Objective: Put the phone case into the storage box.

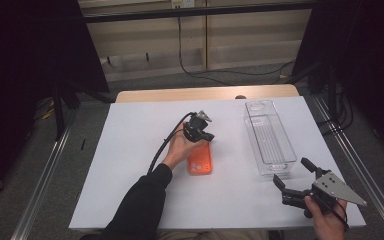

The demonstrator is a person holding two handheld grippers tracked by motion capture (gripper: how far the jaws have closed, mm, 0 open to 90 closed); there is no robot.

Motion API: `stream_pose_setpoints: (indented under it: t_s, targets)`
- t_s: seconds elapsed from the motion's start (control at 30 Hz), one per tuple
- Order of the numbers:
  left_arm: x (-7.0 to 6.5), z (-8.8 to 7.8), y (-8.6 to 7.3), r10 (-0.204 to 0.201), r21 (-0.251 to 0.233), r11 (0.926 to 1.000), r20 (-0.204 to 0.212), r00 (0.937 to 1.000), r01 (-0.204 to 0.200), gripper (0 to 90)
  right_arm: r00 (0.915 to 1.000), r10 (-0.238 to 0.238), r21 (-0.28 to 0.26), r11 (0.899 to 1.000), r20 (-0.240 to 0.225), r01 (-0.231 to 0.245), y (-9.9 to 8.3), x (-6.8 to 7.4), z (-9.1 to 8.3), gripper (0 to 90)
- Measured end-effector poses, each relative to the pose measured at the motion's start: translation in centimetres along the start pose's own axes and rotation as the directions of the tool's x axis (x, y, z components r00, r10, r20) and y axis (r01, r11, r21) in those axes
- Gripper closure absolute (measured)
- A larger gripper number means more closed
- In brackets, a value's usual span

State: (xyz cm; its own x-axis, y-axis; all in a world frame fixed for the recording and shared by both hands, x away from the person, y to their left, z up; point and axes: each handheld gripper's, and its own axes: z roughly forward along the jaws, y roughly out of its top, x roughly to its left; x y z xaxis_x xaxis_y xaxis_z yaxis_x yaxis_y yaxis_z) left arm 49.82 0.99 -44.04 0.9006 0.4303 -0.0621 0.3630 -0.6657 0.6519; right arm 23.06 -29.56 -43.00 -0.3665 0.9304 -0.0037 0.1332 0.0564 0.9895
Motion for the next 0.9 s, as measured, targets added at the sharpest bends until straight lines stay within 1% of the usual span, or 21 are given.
stream_pose_setpoints:
  t_s: [0.03, 0.07, 0.23, 0.3, 0.37, 0.47, 0.57, 0.63, 0.87, 0.9]
  targets:
    - [0.1, -0.1, -0.1, -0.005, 0.003, 1.0, 0.004, 1.0, 0.005, 90.0, 1.0, -0.001, 0.001, 1.0, 0.001, 0.001, 0.0, 0.0, 0.0, 0.0]
    - [0.2, -0.1, -0.1, -0.011, -0.005, 0.9999, 0.005, 0.9999, 0.011, 90.0, 1.0, 0.0, 0.003, 1.0, 0.0, 0.0, 0.0, 0.0, 0.0, 0.0]
    - [0.5, -0.3, -0.6, -0.025, -0.015, 0.9996, 0.001, 0.9997, 0.025, 90.0, 1.0, -0.002, -0.001, 1.0, 0.0, 0.002, 0.0, 0.0, 0.0, 0.0]
    - [0.5, -0.5, -0.6, -0.017, -0.011, 0.9998, -0.004, 0.9999, 0.017, 90.0, 1.0, -0.005, -0.003, 1.0, 0.0, 0.005, 0.0, 0.0, 0.0, 0.0]
    - [0.6, -0.6, -0.8, -0.028, -0.014, 0.9995, -0.008, 0.9996, 0.028, 90.0, 1.0, -0.005, -0.003, 1.0, -0.001, 0.005, 0.0, 0.0, 0.0, 0.0]
    - [0.8, -0.8, -0.9, -0.026, -0.01, 0.9996, -0.007, 0.9996, 0.026, 90.0, 1.0, -0.004, -0.003, 1.0, 0.0, 0.004, 0.0, 0.0, 0.0, 0.0]
    - [0.8, -0.9, -1.1, -0.042, -0.018, 0.9989, -0.01, 0.9991, 0.042, 90.0, 1.0, -0.004, -0.002, 1.0, 0.003, 0.004, 0.0, 0.0, 0.0, 0.0]
    - [1.0, -1.0, -1.2, -0.035, -0.009, 0.9993, -0.012, 0.9993, 0.035, 90.0, 1.0, -0.005, -0.003, 1.0, -0.002, 0.005, 0.0, 0.0, 0.0, 0.0]
    - [1.1, -1.3, -1.4, -0.04, -0.003, 0.9992, -0.023, 0.9989, 0.04, 90.0, 1.0, -0.009, -0.002, 1.0, 0.002, 0.009, 0.0, 0.0, 0.0, 0.0]
    - [1.1, -1.3, -1.4, -0.033, 0.004, 0.9994, -0.023, 0.9992, 0.033, 90.0, 1.0, -0.009, -0.003, 1.0, 0.003, 0.009, 0.0, 0.0, 0.0, 0.0]
